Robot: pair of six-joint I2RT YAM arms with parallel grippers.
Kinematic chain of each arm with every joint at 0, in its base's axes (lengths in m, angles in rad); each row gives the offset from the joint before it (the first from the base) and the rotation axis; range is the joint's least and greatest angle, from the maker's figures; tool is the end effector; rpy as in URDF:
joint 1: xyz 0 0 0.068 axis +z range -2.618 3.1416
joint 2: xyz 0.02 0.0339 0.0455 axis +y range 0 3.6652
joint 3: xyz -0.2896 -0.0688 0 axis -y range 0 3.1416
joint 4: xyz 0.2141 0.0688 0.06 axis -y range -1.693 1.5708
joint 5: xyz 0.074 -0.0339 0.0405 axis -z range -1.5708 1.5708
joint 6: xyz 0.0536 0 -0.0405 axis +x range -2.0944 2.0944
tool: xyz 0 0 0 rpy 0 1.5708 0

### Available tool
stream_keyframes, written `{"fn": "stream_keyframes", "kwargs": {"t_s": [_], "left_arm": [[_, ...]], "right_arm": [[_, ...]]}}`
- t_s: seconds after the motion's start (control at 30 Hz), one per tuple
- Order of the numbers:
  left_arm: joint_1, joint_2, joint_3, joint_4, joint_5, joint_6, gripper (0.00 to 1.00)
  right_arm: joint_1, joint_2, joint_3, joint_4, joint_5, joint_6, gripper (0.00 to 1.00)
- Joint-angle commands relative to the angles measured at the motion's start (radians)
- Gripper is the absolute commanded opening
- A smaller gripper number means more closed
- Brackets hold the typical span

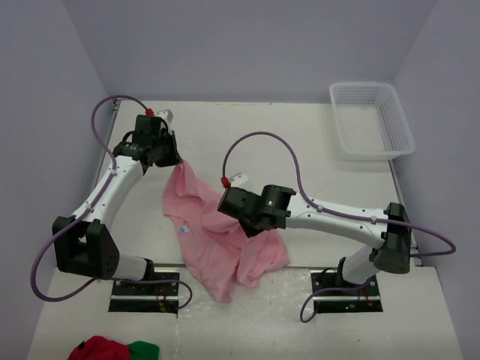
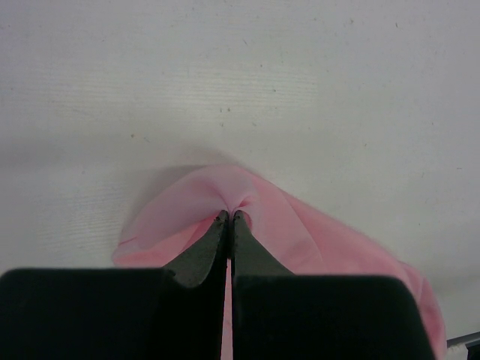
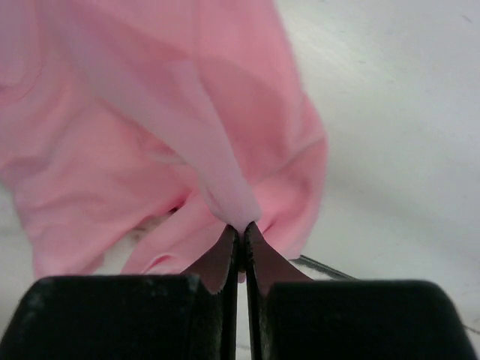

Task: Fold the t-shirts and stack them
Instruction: Flatten out the tshirt

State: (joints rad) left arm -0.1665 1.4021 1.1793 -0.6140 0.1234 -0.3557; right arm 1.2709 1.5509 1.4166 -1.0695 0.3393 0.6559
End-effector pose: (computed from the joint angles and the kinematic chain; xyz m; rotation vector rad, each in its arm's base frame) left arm 0.2737 -0.0527 0.3158 -0.1725 2.4299 -0.3870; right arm 0.0995 0.2614 0.3176 -0.7228 2.5548 0.1450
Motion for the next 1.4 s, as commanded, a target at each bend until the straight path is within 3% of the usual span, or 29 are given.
{"fn": "stream_keyframes", "kwargs": {"t_s": [0.0, 0.13, 0.17, 0.2, 0.23, 0.3, 0.53, 0.63, 0.67, 0.77, 0.97, 1.13, 1.37], "left_arm": [[-0.002, -0.018, -0.021, 0.042, 0.015, 0.003, 0.0], [-0.002, -0.023, -0.026, 0.04, 0.002, 0.008, 0.0], [-0.002, -0.022, -0.026, 0.039, 0.004, 0.009, 0.0], [-0.002, -0.022, -0.024, 0.04, 0.005, 0.009, 0.0], [-0.002, -0.018, -0.024, 0.042, 0.005, 0.009, 0.0], [-0.002, -0.018, -0.02, 0.04, 0.01, 0.011, 0.0], [-0.002, -0.015, -0.023, 0.039, 0.013, 0.015, 0.0], [-0.002, -0.015, -0.03, 0.045, 0.013, 0.018, 0.0], [-0.002, -0.012, -0.033, 0.046, 0.015, 0.017, 0.0], [-0.002, 0.001, -0.029, 0.053, 0.031, 0.014, 0.0], [-0.002, 0.005, -0.024, 0.053, 0.032, 0.014, 0.0], [-0.002, -0.002, -0.024, 0.051, 0.03, 0.014, 0.0], [-0.002, 0.003, -0.026, 0.053, 0.035, 0.015, 0.0]], "right_arm": [[-0.134, -0.014, -0.017, -0.128, 0.151, 0.097, 0.0], [-0.269, -0.057, -0.128, -0.035, 0.114, 0.023, 0.0], [-0.322, -0.064, -0.142, -0.008, 0.084, 0.001, 0.05], [-0.343, -0.064, -0.153, 0.035, 0.063, -0.019, 0.21], [-0.36, -0.057, -0.166, 0.052, 0.055, -0.051, 0.32], [-0.409, -0.034, -0.173, 0.083, 0.052, -0.081, 0.42], [-0.539, 0.104, -0.153, 0.108, 0.118, -0.104, 0.38], [-0.506, 0.046, -0.185, 0.216, -0.053, -0.168, 0.36], [-0.502, 0.002, -0.211, 0.285, -0.174, -0.176, 0.26], [-0.493, -0.038, -0.234, 0.367, -0.287, -0.174, 0.01], [-0.415, 0.005, -0.238, 0.384, -0.353, -0.157, 0.0], [-0.358, 0.017, -0.35, 0.445, -0.382, -0.092, 0.0], [-0.272, -0.11, -0.548, 0.347, -0.192, 0.169, 0.0]]}}
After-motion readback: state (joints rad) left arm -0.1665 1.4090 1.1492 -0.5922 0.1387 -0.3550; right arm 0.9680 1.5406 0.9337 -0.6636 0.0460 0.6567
